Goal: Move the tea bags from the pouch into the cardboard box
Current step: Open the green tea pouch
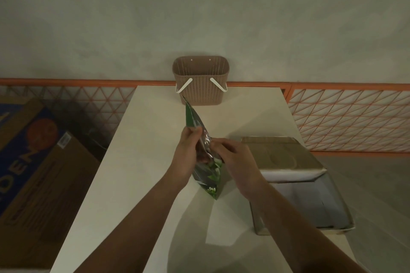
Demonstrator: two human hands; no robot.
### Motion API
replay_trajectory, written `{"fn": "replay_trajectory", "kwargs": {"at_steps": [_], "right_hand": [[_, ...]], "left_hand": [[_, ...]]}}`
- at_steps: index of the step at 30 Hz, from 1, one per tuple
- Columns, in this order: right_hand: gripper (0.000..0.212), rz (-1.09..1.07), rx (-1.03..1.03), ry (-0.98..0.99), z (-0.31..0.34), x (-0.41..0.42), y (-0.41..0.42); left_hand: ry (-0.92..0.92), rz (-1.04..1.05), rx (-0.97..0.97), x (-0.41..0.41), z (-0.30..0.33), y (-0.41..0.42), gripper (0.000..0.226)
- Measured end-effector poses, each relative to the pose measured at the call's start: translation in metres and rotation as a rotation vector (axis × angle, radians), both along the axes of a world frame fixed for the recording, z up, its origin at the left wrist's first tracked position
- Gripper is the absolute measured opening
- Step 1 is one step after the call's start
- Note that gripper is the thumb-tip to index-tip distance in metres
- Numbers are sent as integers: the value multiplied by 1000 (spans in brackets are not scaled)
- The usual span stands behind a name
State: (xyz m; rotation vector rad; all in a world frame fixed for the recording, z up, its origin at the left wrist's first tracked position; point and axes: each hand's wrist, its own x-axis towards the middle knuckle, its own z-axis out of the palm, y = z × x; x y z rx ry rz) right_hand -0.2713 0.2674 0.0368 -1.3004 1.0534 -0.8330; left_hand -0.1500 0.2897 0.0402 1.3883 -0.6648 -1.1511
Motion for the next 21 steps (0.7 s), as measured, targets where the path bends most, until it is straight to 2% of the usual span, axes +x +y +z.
{"fn": "replay_trajectory", "kwargs": {"at_steps": [3, 6, 8, 13, 16, 21], "right_hand": [[23, 17, -9, 11, -2, 0, 0], [22, -15, -22, 26, 0, 0, -3], [10, -26, -77, 89, 3, 4, -6], [17, -57, -140, 149, 8, 7, -14], [17, -61, -76, 113, 5, 3, -14], [16, -70, 89, -4, 0, 0, -14]], "left_hand": [[-136, 28, 6, 4, 1, -10, 25], [-142, -18, 0, 5, 3, -11, 28], [-108, -60, 1, 5, 5, -9, 30], [-55, -133, 15, 9, 6, -7, 27], [-5, -136, 10, 9, 2, -6, 25], [207, -132, -26, 5, -6, -3, 19]]}}
